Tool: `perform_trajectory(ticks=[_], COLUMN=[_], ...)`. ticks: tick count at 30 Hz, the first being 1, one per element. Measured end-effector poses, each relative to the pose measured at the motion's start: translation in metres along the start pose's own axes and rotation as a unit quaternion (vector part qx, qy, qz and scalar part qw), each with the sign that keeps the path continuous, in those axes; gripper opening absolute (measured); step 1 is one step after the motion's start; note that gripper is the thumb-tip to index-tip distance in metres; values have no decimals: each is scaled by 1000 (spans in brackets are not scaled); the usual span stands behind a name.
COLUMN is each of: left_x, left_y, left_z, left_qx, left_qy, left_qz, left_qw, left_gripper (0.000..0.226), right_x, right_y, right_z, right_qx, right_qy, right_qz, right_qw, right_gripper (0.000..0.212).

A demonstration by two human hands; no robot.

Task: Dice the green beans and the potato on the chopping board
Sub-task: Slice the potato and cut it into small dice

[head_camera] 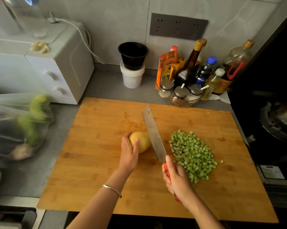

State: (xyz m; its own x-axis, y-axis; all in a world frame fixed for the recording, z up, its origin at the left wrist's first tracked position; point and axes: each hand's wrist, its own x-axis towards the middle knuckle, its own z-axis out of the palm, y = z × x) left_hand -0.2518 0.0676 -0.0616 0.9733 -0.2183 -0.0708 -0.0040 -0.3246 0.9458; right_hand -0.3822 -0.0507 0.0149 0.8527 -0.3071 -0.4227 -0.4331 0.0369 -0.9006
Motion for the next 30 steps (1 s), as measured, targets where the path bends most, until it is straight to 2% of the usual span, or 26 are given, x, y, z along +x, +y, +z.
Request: perform_trajectory(ticks=[3,8,12,17,23,27,30], left_x=[1,7,9,15,17,21,21], left_y=[-11,-24,-26,-26,-21,-21,-24], left_z=[1,-1,1,2,4,2,-2], left_qx=[33,73,83,80,101,89,99], left_qy=[23,74,85,93,106,98,80], left_qz=[52,69,83,65,79,70,76], left_qw=[998,992,989,990,986,989,989], left_gripper=[55,73,83,81,84,83,75], right_x=[1,1,2,6,17,30,30], right_y=[-1,-2,-3,-4,0,-12,-12], right_z=[6,11,15,16,24,25,23], right_qx=[-13,-21,-30,-60,-176,-186,-186], right_qy=[-6,-19,-28,-25,8,-12,-27], right_qz=[-3,3,0,0,-11,0,6], right_qw=[1000,1000,999,998,984,982,982], right_gripper=[54,54,53,54,57,55,57])
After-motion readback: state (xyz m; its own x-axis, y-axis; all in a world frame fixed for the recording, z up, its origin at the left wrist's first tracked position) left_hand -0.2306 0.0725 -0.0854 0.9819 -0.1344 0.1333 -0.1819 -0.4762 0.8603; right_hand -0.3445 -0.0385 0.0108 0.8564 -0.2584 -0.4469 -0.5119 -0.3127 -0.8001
